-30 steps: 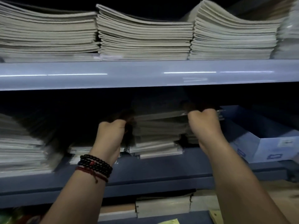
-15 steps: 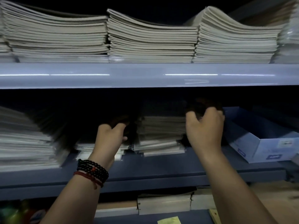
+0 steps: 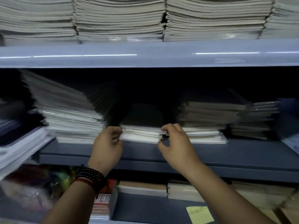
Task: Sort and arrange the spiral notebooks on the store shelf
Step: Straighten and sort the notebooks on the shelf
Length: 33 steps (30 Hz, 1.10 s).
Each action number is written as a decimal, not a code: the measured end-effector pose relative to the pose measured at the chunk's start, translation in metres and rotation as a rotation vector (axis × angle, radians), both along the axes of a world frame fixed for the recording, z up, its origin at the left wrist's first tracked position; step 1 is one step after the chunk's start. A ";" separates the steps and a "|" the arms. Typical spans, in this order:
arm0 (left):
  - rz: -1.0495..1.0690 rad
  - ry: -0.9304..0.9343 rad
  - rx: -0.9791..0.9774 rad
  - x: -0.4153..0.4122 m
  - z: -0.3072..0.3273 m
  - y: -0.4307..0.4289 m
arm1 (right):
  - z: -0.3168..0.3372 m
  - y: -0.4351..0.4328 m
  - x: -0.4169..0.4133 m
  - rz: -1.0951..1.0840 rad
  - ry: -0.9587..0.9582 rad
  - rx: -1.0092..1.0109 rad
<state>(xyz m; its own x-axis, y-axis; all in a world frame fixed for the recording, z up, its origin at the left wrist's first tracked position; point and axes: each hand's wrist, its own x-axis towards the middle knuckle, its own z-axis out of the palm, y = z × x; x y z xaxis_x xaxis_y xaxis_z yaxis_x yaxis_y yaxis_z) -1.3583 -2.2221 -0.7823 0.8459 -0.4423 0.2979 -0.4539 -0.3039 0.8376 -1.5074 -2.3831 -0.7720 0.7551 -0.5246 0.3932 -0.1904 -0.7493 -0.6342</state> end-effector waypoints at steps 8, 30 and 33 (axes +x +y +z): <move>-0.083 0.032 0.122 0.022 -0.017 -0.002 | 0.000 0.021 0.031 -0.194 0.197 -0.261; 0.015 0.076 -0.082 0.033 -0.020 -0.024 | 0.029 0.010 0.060 -0.088 0.454 -0.255; 0.013 0.061 -0.054 0.034 -0.019 -0.024 | 0.031 0.007 0.061 -0.048 0.437 -0.145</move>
